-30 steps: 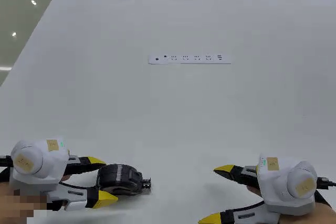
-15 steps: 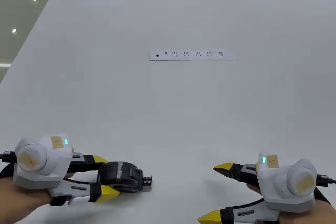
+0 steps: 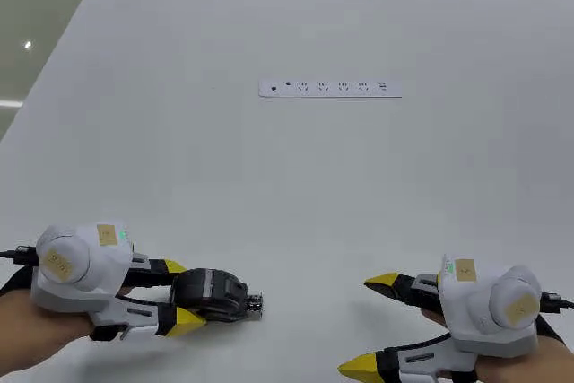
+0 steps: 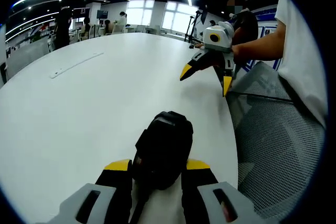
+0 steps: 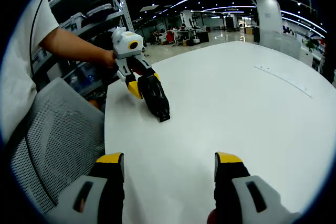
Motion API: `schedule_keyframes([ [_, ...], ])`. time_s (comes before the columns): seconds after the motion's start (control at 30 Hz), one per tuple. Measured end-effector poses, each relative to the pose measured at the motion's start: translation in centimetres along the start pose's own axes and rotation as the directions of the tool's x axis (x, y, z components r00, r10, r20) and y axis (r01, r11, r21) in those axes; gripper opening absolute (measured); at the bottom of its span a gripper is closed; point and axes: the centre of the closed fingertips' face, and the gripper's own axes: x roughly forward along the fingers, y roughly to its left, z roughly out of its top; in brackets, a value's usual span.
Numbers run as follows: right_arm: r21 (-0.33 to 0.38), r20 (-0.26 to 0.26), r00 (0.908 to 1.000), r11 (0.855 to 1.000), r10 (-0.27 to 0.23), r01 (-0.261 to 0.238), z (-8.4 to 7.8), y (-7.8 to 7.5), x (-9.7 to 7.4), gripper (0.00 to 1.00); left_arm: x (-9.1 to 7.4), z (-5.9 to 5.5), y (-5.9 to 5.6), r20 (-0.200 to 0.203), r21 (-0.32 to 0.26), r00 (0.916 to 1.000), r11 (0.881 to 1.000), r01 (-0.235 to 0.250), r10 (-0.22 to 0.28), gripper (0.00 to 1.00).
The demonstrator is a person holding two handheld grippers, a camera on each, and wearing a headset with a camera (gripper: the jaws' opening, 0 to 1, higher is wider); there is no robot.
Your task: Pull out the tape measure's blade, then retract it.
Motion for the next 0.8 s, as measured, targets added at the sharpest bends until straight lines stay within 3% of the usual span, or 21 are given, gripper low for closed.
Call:
schedule_keyframes([
  [0.33,-0.043,0.012,0.9998,0.999,0.012,-0.012,1.3,-0.1,1.2,0.68,0.0,-0.1,0.1,-0.027,0.029,0.9996,1.000,-0.004,0.005,0.32],
  [0.5,-0.081,0.030,0.9990,0.996,0.032,-0.029,2.1,-0.1,2.5,0.65,0.1,-0.3,0.2,-0.039,0.045,0.9992,0.999,-0.004,0.006,0.31],
  [0.53,-0.117,0.042,0.9985,0.993,0.035,-0.030,2.3,-0.1,2.8,0.64,0.1,-0.3,0.3,-0.041,0.050,0.9991,0.999,-0.006,0.008,0.31],
  [0.8,-0.133,0.029,0.9970,0.989,0.071,-0.067,2.1,0.3,4.8,0.58,0.1,-0.5,0.3,-0.056,0.062,0.9984,0.998,-0.002,0.006,0.31],
])
